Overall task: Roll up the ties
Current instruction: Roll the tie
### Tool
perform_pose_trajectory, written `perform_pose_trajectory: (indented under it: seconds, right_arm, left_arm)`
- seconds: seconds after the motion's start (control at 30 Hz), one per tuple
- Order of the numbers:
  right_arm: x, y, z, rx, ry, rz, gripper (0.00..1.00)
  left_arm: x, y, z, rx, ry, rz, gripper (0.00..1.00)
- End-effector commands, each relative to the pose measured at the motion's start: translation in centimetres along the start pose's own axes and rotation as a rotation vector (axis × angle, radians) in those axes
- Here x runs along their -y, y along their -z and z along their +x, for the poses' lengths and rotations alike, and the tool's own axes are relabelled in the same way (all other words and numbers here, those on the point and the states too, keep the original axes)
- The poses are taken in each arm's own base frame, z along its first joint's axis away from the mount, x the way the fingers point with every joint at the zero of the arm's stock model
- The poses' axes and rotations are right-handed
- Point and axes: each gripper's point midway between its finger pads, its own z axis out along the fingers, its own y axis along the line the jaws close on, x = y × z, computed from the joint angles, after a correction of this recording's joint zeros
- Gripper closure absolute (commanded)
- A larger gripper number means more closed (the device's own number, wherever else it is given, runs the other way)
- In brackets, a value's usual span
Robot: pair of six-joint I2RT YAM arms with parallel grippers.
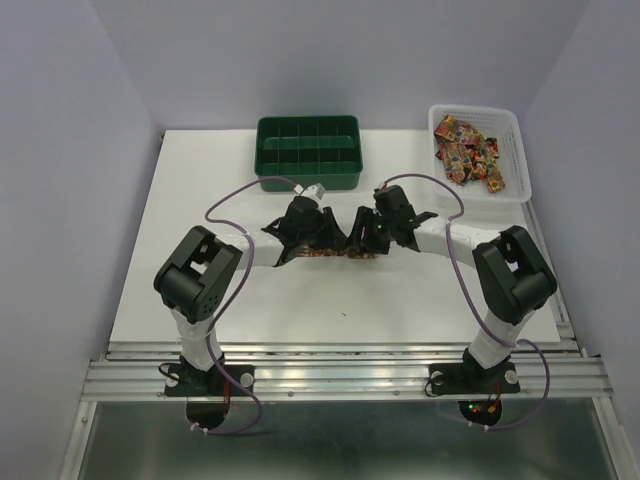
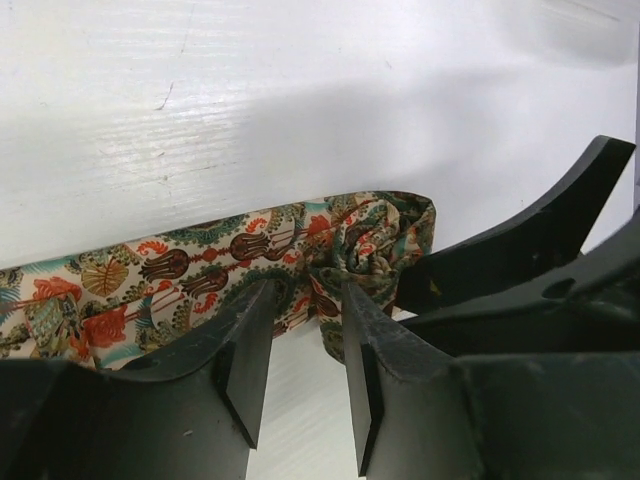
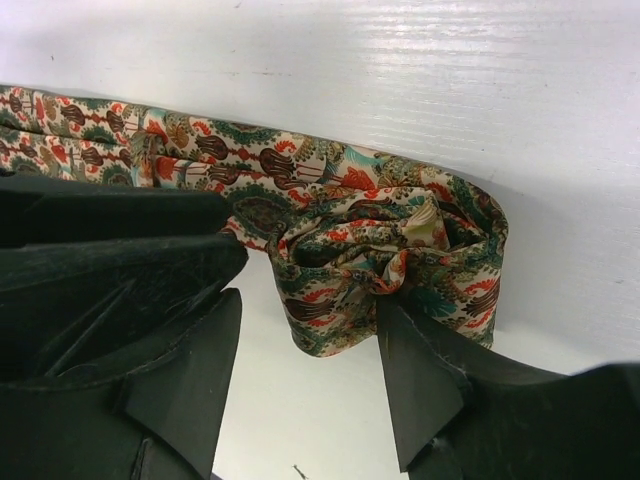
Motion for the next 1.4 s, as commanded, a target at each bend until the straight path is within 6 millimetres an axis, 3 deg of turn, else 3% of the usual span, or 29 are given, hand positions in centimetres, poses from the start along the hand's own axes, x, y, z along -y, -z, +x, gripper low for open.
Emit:
perform_pose_trajectory:
  seconds: [0.0,0.23,0.37,0.57,0.77,0.97,1.2,1.37]
  right_arm:
    - [-2.2,0.1,-1.5,0.059,-0.012,-0.069,0.37]
    - [-3.3,0.0,-1.9,0.069,-0.057,-0.114,0.34]
    - [-3.4,-0.2,-2.3,0.078,-0.080,-0.110,0.34]
    - [-3.1,-0.7,-2.9,0.093,-0.156,-0.076,0.33]
    - [-3.0,-1.1,-2.5,0.078,-0.190,-0.068,0.33]
    - [-2.8,-1.3,-2.6,0.077,-0.244,-0.053,0.32]
    - [-2.8,-1.5,-2.5,0.072,-0.299,-0.048,0.32]
    - [-3.1,-1.9,-2.0,0.048,-0.308,-0.070,0.31]
  left_arm:
    - [3.5,-0.1,0.2,-0.039,-0.026,0.154,0.56]
    - [2.2,0.5,0.2,-0.033,0.011,0.136,0.56]
    - [-0.2,1.5,-0.2,0.001,0.050,0.074,0.60]
    - [-1.6,2.8,0.6,0.009,0.068,0.044,0.61]
    - [-0.3,3.9,0.3,0.031,0.054,0.103,0.60]
    - [1.8,3.2,0.8,0.029,0.033,0.177,0.47]
    - [1.6,1.6,1.1,0.025,0.038,0.145,0.45]
    - [1.0,0.9,0.3,0.091,0.039,0.059,0.45]
